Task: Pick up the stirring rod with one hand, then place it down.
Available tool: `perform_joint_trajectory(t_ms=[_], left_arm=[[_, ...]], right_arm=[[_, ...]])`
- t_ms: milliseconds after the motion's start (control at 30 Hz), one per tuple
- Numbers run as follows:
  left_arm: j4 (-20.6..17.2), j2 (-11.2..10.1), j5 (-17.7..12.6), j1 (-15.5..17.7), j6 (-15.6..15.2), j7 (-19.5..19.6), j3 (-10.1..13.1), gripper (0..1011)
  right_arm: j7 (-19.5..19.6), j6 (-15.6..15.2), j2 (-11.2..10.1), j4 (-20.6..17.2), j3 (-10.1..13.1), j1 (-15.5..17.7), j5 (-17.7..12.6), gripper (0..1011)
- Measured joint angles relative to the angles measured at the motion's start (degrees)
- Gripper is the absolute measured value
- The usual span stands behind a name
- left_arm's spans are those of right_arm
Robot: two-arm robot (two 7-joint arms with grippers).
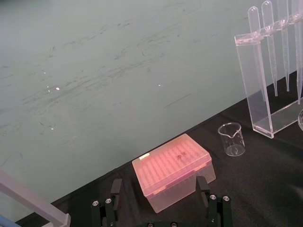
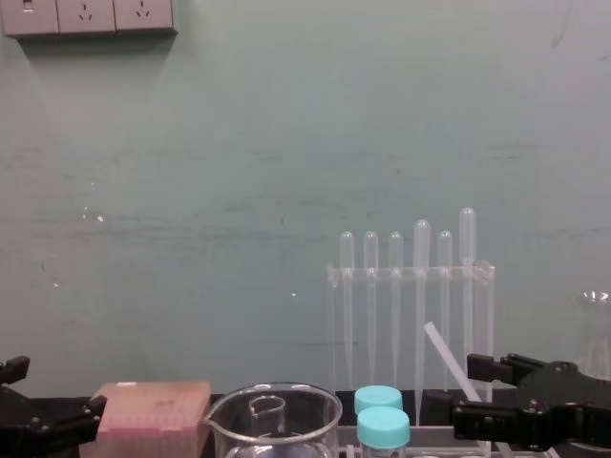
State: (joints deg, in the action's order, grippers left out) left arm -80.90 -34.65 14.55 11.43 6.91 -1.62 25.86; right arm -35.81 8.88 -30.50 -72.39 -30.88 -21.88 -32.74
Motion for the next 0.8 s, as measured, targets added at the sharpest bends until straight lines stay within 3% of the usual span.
perform_joint_trajectory(t_ms=[300, 600, 800], left_arm=[[0.00, 0.00, 0.00, 0.00, 0.00, 0.00, 0.00, 1000], [0.00, 0.00, 0.00, 0.00, 0.00, 0.00, 0.00, 1000], [0.00, 0.00, 0.00, 0.00, 0.00, 0.00, 0.00, 1000]], right_arm=[[-0.20, 0.09, -0.04, -0.01, -0.04, -0.02, -0.11, 952], [-0.30, 0.16, -0.07, -0.01, -0.06, -0.02, -0.21, 722], [-0.33, 0.17, -0.07, -0.01, -0.06, -0.02, -0.26, 507]])
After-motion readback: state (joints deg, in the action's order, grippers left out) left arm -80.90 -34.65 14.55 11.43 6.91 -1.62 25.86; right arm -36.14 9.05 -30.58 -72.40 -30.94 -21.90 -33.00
